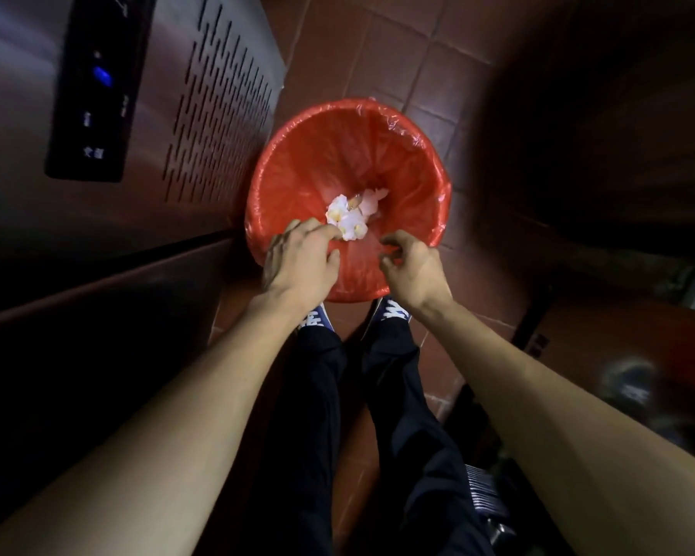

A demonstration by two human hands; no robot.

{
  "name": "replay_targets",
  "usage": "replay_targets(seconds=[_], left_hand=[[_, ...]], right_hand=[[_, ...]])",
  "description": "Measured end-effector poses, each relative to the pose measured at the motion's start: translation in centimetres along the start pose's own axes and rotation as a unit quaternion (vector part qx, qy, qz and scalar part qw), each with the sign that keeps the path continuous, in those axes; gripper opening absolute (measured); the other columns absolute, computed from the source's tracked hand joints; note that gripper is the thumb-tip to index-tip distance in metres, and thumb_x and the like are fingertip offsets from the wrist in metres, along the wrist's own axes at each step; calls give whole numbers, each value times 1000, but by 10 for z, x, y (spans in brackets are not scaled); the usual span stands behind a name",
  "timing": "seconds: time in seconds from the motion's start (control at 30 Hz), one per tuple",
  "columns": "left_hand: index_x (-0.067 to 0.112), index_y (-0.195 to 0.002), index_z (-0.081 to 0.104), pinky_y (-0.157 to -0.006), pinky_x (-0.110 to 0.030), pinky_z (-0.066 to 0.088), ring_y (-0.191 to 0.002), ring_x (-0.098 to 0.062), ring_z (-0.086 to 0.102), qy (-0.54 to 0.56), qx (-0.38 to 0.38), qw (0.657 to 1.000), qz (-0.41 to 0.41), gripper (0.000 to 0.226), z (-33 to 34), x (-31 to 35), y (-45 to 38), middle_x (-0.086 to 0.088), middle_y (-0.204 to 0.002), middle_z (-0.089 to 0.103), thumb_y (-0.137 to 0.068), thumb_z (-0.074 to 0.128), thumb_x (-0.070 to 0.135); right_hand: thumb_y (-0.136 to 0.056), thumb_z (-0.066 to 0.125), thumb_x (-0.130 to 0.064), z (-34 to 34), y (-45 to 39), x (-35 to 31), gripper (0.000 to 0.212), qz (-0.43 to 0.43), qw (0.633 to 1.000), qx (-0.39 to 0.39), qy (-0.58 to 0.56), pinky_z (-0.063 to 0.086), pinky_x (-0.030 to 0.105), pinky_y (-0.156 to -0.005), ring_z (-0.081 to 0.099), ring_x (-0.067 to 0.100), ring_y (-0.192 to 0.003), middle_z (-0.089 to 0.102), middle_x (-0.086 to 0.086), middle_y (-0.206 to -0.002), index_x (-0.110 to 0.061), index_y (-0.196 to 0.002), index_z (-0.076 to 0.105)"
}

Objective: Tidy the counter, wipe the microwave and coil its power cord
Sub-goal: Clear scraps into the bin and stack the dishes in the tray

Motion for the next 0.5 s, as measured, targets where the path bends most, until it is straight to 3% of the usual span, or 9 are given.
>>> replay_targets(seconds=[0.2, 0.5], left_hand=[[26, -126, 64, -107, -45, 39, -121, -24, 51, -18, -32, 999, -11, 31, -4, -4, 4, 3, -128, 62, -96, 59, 27], [26, -134, 56, -104, -43, 39, -125, -27, 49, -51, -45, 998, 11, 39, -84, 27, 54, 1, -134, 60, -97, 51, 38]], right_hand=[[-92, 53, -15, -9, 11, 2, 39, 2, 999, -27, 33, 52, 42, -98, 64, 31, -110, 67, 13, -122, -18, -131, 59], [-91, 54, -19, -69, 72, -82, 38, -92, 983, -18, 156, 49, 39, -94, 58, 34, -117, 63, 10, -131, -15, -129, 60]])
Point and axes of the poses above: each hand's wrist, its own y-axis away from the middle knuckle, its own z-axis out of the palm, x = y × z, the point moved 5 cm from there along -y, towards the middle knuckle
